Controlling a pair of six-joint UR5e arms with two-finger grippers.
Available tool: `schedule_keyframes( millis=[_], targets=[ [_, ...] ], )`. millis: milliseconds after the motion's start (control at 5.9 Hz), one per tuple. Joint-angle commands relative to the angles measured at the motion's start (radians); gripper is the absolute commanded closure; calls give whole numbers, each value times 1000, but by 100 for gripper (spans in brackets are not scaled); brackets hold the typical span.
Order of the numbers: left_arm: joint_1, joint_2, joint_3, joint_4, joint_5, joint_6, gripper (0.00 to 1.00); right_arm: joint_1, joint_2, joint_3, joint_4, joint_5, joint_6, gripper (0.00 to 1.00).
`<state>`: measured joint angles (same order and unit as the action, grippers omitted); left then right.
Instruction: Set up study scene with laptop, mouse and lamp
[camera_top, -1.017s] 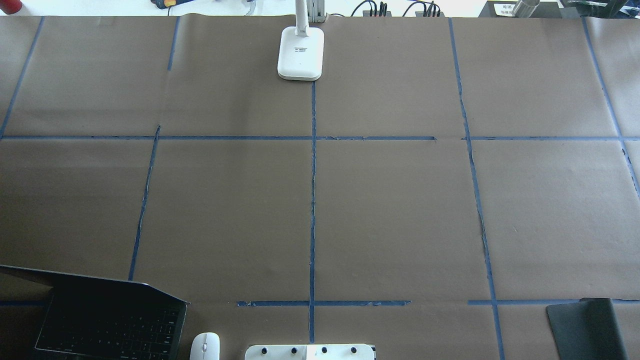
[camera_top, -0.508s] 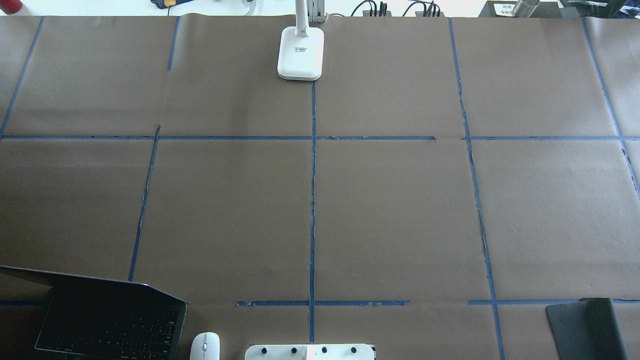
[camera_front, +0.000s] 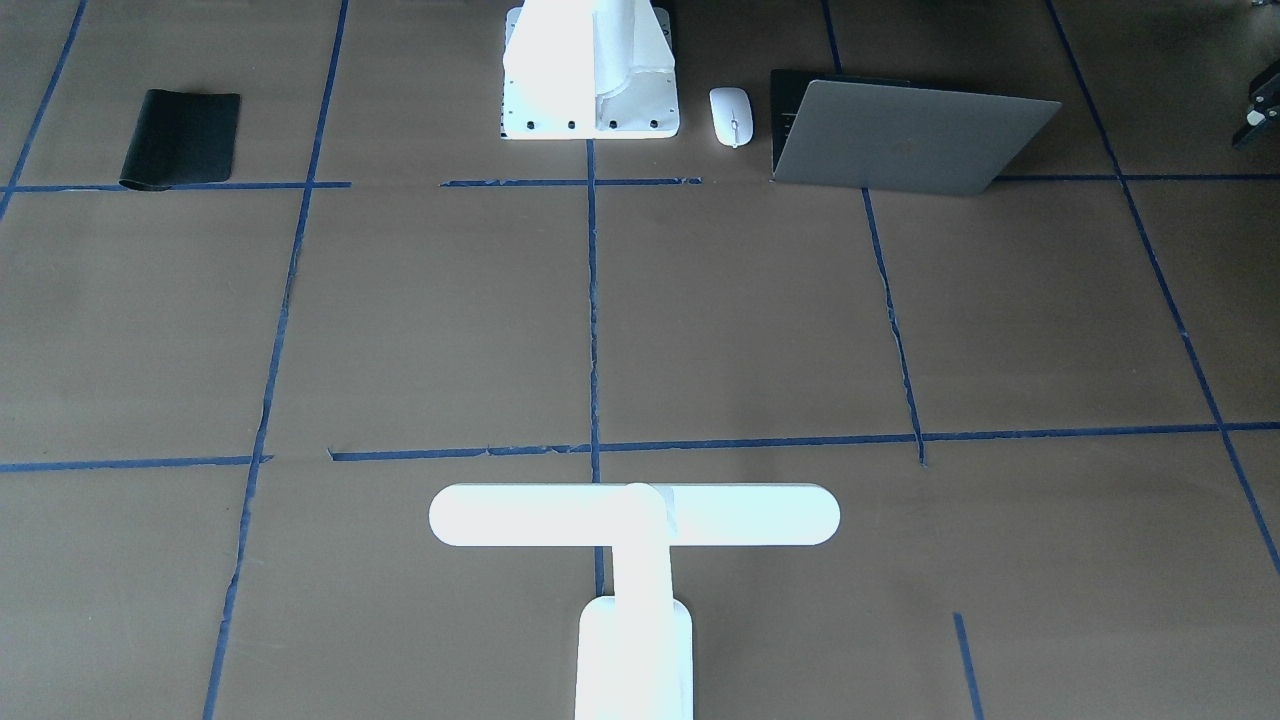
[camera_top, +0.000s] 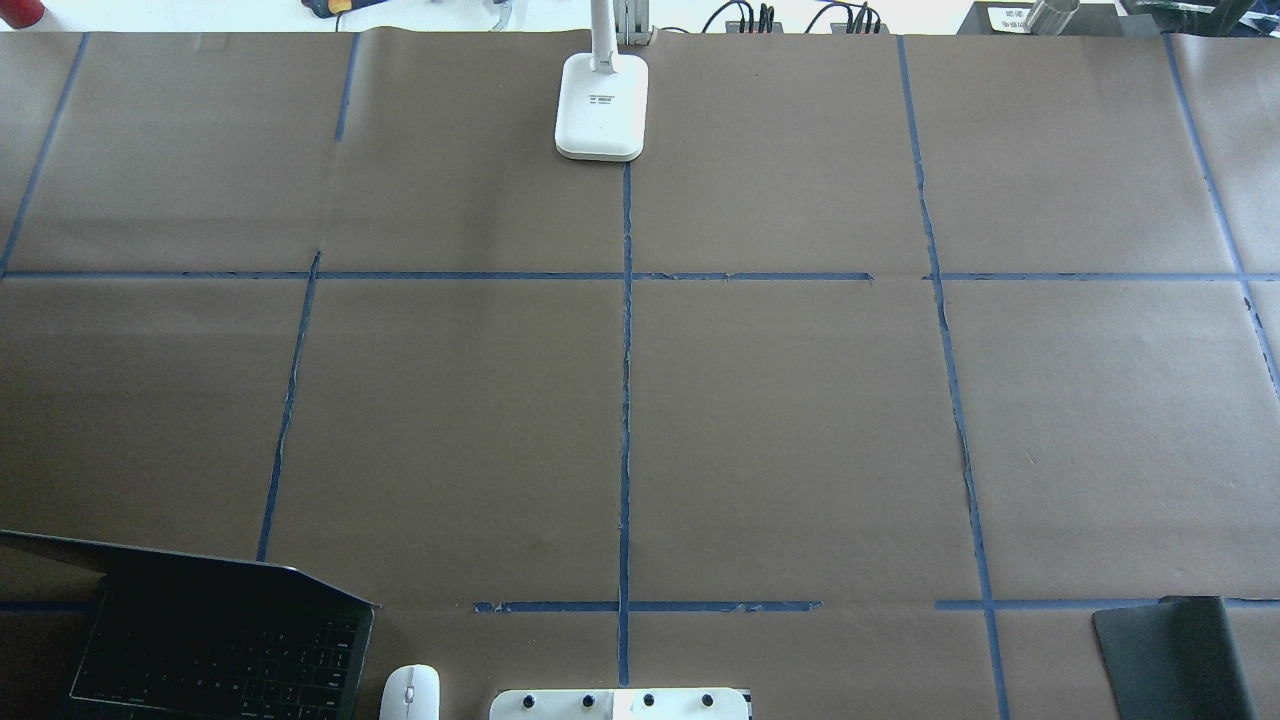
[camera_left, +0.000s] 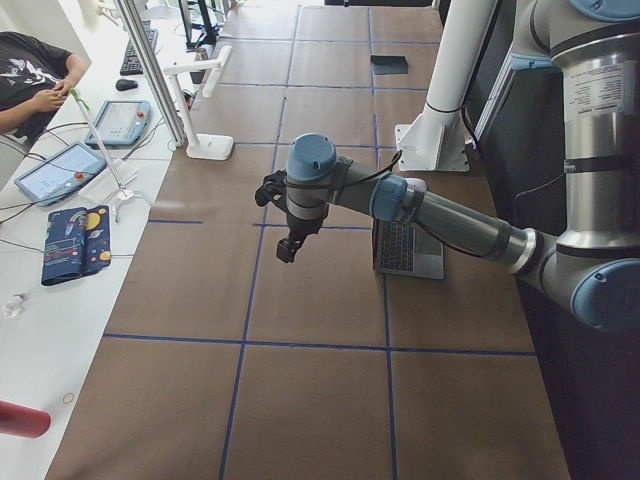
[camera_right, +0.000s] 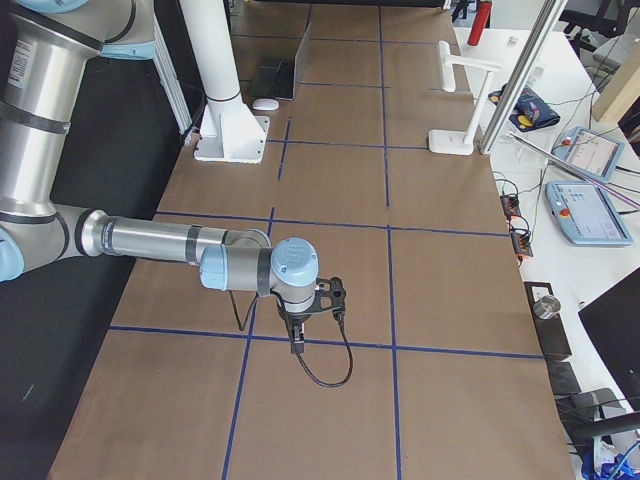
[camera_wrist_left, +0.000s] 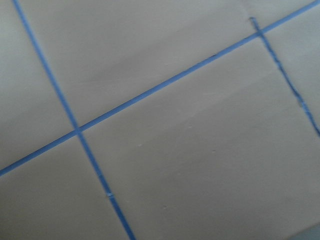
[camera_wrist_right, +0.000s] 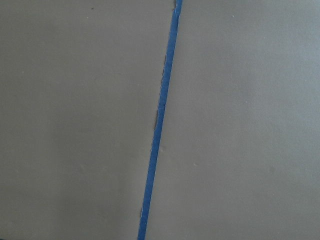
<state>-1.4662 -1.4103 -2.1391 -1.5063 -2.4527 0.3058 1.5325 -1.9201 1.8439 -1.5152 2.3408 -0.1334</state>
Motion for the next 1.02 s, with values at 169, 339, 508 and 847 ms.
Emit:
schedule_keyframes(
  millis=[169, 339, 508, 847],
  targets=[
    [235, 31, -197, -9, -11, -8, 0, 0, 0, 1, 1, 0, 0, 0],
    [303, 34, -199, -23, -8, 33, 2, 0, 0, 2, 1, 2, 1, 0],
    [335, 65, -197, -87, -8, 143, 2, 0, 1, 2, 1, 2, 1, 0],
    [432, 125, -191, -243, 1, 208, 1, 0, 0, 2, 0, 2, 1, 0]
  ],
)
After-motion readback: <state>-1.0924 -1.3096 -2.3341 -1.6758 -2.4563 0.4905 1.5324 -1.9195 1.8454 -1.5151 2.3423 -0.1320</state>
